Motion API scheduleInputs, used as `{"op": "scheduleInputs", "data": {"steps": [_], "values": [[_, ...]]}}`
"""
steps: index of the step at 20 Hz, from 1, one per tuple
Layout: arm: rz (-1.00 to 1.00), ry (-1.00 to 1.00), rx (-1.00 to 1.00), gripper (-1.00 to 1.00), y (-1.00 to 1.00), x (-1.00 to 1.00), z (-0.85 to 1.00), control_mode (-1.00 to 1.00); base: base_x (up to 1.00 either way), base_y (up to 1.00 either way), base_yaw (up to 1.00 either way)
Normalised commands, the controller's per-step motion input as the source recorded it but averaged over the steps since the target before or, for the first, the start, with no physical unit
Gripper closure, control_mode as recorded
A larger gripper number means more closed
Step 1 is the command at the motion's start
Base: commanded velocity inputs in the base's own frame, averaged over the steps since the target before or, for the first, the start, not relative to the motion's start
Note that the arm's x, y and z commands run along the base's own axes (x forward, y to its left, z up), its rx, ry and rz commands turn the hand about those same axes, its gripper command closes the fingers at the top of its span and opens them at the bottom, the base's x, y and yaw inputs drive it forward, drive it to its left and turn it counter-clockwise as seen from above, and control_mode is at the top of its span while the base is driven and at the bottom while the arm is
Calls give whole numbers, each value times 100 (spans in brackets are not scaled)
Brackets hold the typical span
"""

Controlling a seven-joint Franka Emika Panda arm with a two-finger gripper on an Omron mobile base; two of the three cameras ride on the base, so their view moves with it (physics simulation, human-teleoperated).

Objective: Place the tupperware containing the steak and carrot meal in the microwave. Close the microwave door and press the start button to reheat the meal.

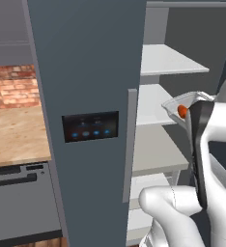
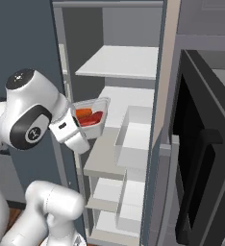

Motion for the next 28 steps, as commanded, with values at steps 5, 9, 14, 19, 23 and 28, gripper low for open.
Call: {"op": "scheduleInputs", "data": {"steps": [5,9,14,19,23,28], "values": [[0,0,0,100,0,0,0,100,-1,3,0],[0,0,0,100,0,0,0,100,-33,42,0],[0,0,0,100,0,0,0,100,-61,71,0],[0,0,0,100,0,0,0,100,-97,42,-14],[0,0,0,100,0,0,0,100,-97,16,-37],[0,0,0,100,0,0,0,100,-71,12,-55]]}}
